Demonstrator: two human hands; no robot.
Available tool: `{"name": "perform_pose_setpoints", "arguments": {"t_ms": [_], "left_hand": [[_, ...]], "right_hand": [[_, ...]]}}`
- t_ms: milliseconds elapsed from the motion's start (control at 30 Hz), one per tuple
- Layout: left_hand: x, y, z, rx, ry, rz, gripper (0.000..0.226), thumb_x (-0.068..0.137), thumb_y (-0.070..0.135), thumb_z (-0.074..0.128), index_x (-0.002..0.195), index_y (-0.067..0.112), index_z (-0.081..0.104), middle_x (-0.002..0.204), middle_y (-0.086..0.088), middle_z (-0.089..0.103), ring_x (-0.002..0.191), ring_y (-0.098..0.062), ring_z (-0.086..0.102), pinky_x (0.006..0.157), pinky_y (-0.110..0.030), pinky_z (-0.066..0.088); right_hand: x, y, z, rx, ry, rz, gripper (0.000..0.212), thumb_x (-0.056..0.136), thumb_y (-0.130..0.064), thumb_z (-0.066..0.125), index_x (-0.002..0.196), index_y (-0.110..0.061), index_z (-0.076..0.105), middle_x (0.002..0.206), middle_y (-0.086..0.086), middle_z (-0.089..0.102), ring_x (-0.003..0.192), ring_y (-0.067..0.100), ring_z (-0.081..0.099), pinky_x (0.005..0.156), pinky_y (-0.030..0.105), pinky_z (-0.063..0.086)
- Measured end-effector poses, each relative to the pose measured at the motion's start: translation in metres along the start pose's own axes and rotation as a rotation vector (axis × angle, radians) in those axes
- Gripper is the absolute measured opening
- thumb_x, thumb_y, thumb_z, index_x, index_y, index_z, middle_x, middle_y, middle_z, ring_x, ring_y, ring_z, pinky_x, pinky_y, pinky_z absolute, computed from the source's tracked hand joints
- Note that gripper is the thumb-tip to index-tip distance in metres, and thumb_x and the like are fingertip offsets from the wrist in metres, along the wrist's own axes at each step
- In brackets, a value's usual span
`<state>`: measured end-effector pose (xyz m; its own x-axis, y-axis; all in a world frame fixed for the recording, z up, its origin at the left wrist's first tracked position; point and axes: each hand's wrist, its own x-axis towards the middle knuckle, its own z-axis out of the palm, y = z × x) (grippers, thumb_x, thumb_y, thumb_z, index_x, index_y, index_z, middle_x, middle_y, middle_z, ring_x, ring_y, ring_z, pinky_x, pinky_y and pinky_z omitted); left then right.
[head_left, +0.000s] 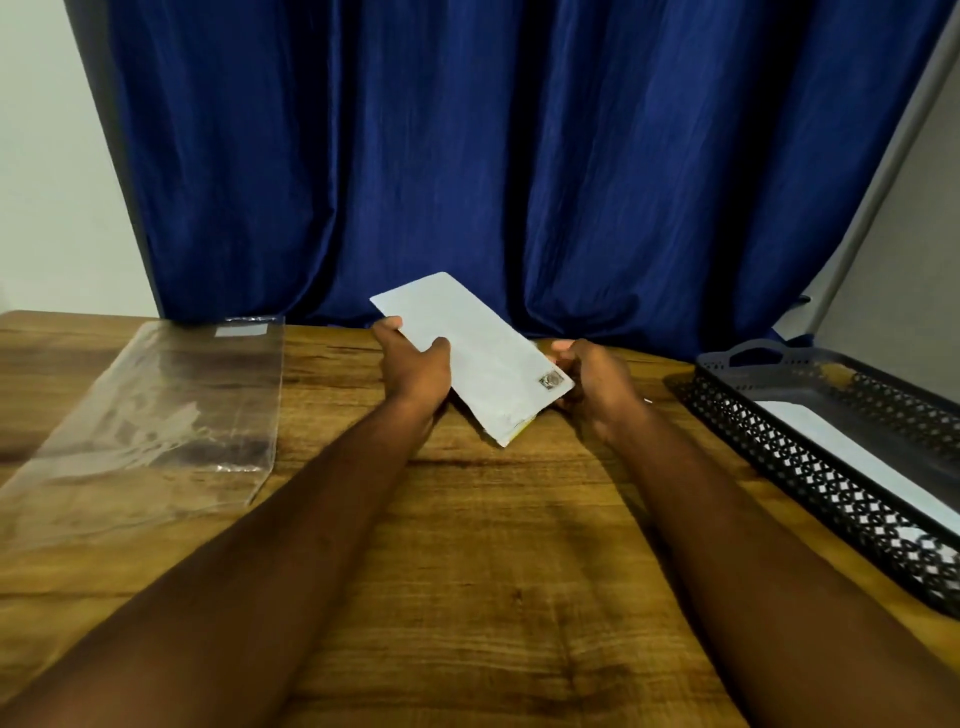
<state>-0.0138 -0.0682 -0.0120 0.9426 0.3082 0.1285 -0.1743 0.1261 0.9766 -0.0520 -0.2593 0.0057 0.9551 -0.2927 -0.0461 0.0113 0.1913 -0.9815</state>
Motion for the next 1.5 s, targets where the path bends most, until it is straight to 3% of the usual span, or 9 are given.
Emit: {"name": "perform_pose_setpoints", "arguments": {"t_ms": [100,233,400,667,933,1067,1133,1267,1500], "left_hand": [[-0.004,-0.003,0.002,0.055,-0.096,0.081,0.053,0.094,0.013,0.065,0.13,0.035,0.033,0.123,-0.001,0.068,0.102,-0.016,0.07,0.086,-0.039,0.062],[-0.009,-0.003,0.008,0.153,-0.206,0.126,0.058,0.097,0.011,0.068,0.136,0.031,0.031,0.12,0.002,0.069,0.101,-0.013,0.071,0.077,-0.028,0.059],[-0.01,-0.01,0.011,0.179,-0.211,0.123,0.059,0.099,0.02,0.069,0.139,0.03,0.028,0.108,0.003,0.071,0.093,-0.012,0.072,0.068,-0.023,0.055],[-0.025,-0.012,0.017,0.327,-0.19,0.179,0.04,0.102,0.048,0.058,0.132,0.031,0.038,0.099,-0.002,0.069,0.085,-0.02,0.072,0.075,-0.043,0.062],[-0.057,0.004,0.059,0.257,-0.303,0.254,0.033,0.098,0.067,0.047,0.105,0.034,0.051,0.087,-0.002,0.069,0.066,-0.021,0.066,0.064,-0.057,0.062],[-0.093,0.015,0.096,0.264,-0.356,0.297,0.034,0.099,0.065,0.047,0.1,0.031,0.053,0.082,-0.001,0.069,0.064,-0.026,0.067,0.066,-0.052,0.06],[-0.112,0.014,0.116,0.283,-0.402,0.339,0.042,0.093,0.074,0.044,0.097,0.033,0.053,0.082,0.0,0.069,0.07,-0.029,0.07,0.068,-0.058,0.061],[-0.141,0.008,0.155,0.31,-0.477,0.377,0.05,0.086,0.081,0.041,0.095,0.033,0.053,0.083,0.004,0.069,0.074,-0.026,0.07,0.071,-0.057,0.061],[-0.18,-0.006,0.197,0.344,-0.558,0.381,0.046,0.083,0.081,0.042,0.091,0.038,0.052,0.079,0.007,0.07,0.07,-0.024,0.071,0.069,-0.054,0.061]], "right_hand": [[0.0,-0.001,-0.002,-0.125,-0.078,-0.03,0.022,0.106,-0.022,0.055,0.102,-0.012,0.074,0.076,0.001,0.076,0.062,0.014,0.071,0.052,0.023,0.054],[0.005,0.003,-0.003,-0.354,-0.109,-0.098,0.02,0.103,-0.025,0.067,0.116,-0.013,0.074,0.106,0.006,0.081,0.1,0.027,0.078,0.082,0.039,0.065],[0.009,0.012,-0.004,-0.443,-0.071,-0.092,0.017,0.102,-0.022,0.07,0.118,-0.016,0.072,0.109,0.005,0.08,0.098,0.025,0.078,0.086,0.043,0.065],[0.007,0.002,-0.01,-0.29,0.074,-0.138,0.014,0.104,-0.019,0.065,0.116,-0.014,0.071,0.113,0.007,0.078,0.107,0.03,0.074,0.095,0.048,0.062],[-0.024,-0.056,-0.077,-0.407,0.22,-0.302,0.012,0.107,-0.022,0.058,0.109,-0.016,0.068,0.098,0.0,0.073,0.081,0.015,0.066,0.061,0.027,0.052],[-0.031,-0.096,-0.142,-0.475,0.37,-0.329,0.016,0.106,-0.023,0.057,0.115,-0.014,0.068,0.11,0.006,0.072,0.098,0.022,0.068,0.087,0.038,0.058],[-0.036,-0.114,-0.177,-0.537,0.432,-0.29,0.02,0.103,-0.026,0.058,0.117,-0.014,0.067,0.117,0.01,0.072,0.105,0.029,0.068,0.096,0.041,0.057],[-0.045,-0.132,-0.241,-0.775,0.495,-0.205,0.019,0.1,-0.012,0.053,0.111,-0.005,0.067,0.104,0.016,0.066,0.084,0.027,0.064,0.072,0.031,0.05],[-0.05,-0.114,-0.31,-1.226,0.367,0.075,0.037,0.104,-0.019,0.058,0.134,0.001,0.063,0.131,0.021,0.065,0.099,0.027,0.055,0.087,0.037,0.048]]}}
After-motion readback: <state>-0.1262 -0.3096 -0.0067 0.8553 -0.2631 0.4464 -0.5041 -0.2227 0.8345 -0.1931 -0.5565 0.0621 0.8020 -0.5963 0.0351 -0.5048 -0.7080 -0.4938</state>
